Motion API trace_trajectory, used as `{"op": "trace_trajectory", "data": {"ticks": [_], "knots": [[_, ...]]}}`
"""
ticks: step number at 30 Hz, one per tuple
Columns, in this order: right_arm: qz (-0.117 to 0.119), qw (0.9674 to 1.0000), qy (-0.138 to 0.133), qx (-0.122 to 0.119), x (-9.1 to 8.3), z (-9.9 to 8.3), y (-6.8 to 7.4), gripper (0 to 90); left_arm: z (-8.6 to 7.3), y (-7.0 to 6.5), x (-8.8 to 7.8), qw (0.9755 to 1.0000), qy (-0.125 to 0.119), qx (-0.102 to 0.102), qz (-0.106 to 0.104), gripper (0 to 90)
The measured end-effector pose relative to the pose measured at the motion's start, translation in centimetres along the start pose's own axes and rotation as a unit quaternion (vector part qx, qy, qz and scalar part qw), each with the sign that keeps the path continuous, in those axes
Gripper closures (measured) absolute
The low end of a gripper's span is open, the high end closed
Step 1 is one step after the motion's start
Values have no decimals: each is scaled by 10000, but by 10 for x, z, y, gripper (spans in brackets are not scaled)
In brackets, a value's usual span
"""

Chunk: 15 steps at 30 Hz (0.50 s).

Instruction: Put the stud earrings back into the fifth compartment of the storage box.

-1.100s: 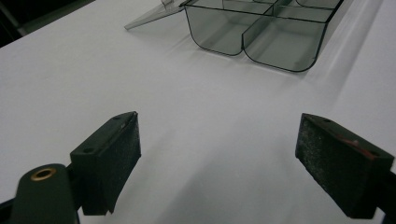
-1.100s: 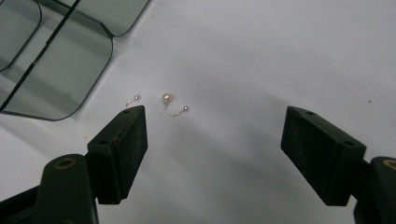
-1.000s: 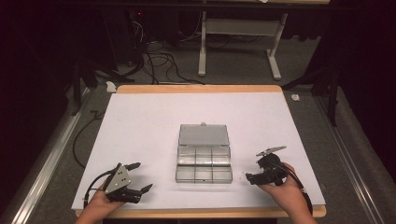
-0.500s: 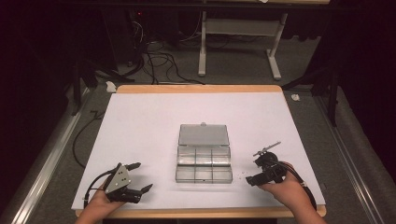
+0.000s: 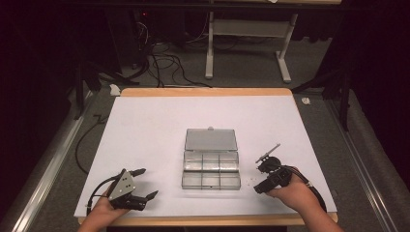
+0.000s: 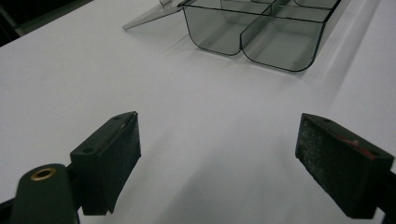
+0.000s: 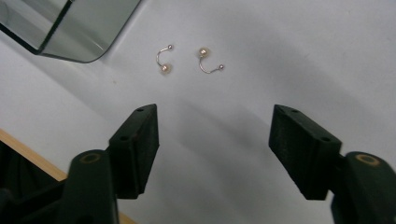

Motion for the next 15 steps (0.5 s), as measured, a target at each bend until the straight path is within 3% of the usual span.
{"op": "trace_trajectory", "data": {"ticks": [5,11,15], "knots": [[22,9999,135,52,-1,6,3,455,0,0,0,10000,-2,-23,-19,148],[18,9998,113,-169,0,19,7,519,0,0,1,10000,0,-43,-42,148],[48,9998,52,-165,1,28,9,600,0,0,0,10000,-10,-33,-35,148]]}}
Point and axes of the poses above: each handheld gripper's, and its own axes: x roughly forward along the jaws, z roughly out of its top, y roughly to its left, the point moved 9 cm from there along x, roughly forward along the jaws, and after that the axes turned 6 degrees about x, right-handed, at the moved point
